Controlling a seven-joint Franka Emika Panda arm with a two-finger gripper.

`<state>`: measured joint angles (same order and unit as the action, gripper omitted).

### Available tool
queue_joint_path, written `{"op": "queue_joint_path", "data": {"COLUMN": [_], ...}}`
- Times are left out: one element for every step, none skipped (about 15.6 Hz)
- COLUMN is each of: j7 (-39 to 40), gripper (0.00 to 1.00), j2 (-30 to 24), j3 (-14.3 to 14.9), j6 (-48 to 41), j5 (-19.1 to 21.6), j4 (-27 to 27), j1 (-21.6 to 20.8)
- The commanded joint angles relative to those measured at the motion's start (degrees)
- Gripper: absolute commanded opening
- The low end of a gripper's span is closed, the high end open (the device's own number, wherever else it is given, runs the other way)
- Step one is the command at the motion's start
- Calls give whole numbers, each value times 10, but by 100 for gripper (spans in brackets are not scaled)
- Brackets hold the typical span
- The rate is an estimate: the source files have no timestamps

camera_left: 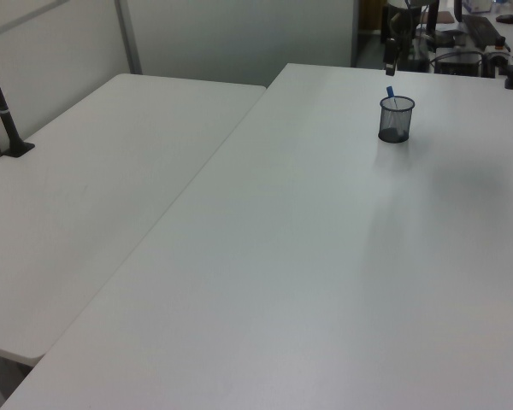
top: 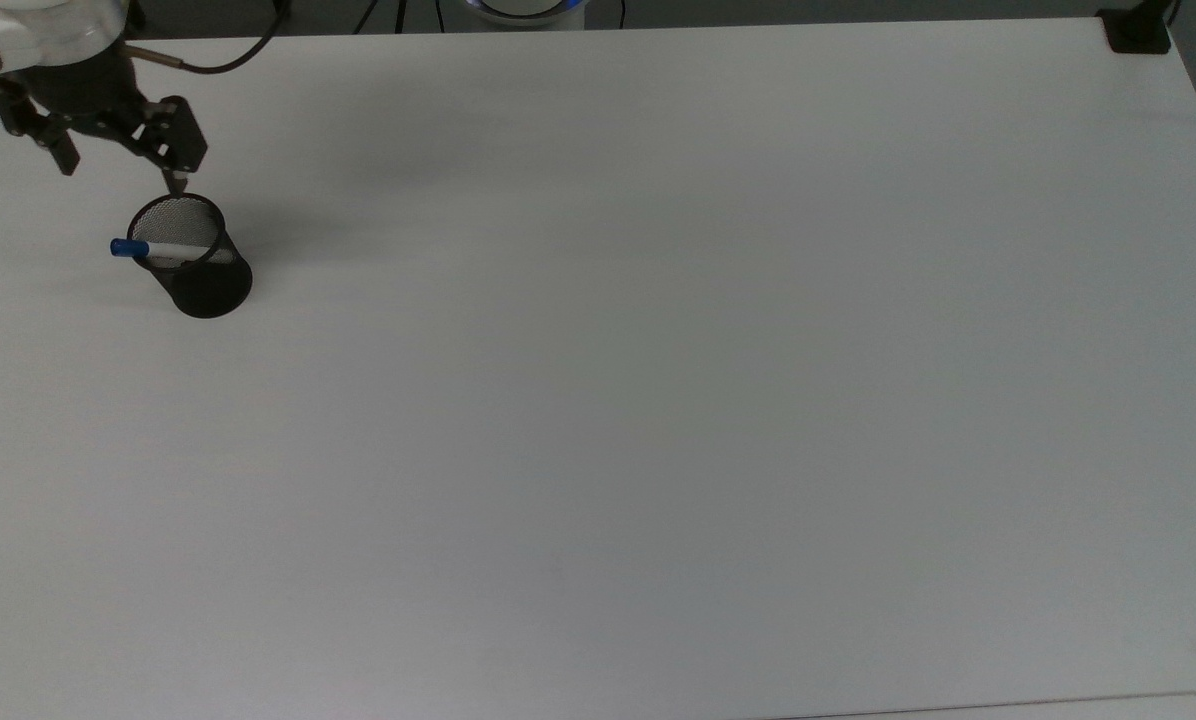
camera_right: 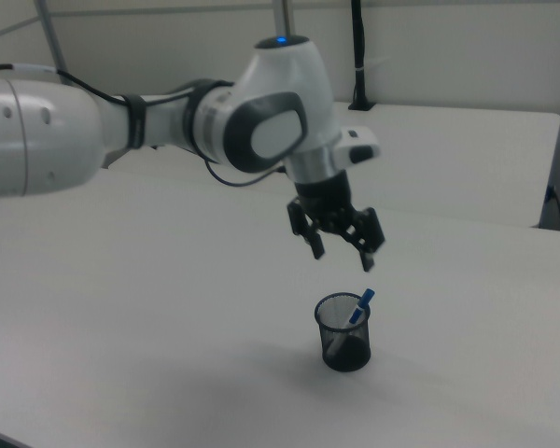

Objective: Remove the marker
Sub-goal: 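Move the open gripper over the black mesh cup toward the marker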

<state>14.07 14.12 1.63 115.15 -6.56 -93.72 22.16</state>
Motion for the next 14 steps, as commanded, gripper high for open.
{"op": "queue_joint_path", "data": {"j7": [34,40,41,40,38,35,34,34,33,33,33,33,33,32], "gripper": [92,91,91,89,89,89,89,89,89,88,87,80,71,61], "j2": [15,21,32,42,48,53,57,64,65,66,68,72,76,77], "j3": [-4,-4,-4,-4,-4,-4,-4,-4,-4,-4,-4,-5,-5,-5], "j6": [19,25,38,48,56,60,60,60,61,60,61,61,67,81], "j5": [1,1,1,0,0,0,0,0,0,1,1,1,3,6], "j4": [-1,-1,-1,-1,-1,-1,-1,-1,-1,-1,-1,-1,-1,-1], "j1": [27,29,30,30,30,30,29,29,27,26,25,25,24,24]}}
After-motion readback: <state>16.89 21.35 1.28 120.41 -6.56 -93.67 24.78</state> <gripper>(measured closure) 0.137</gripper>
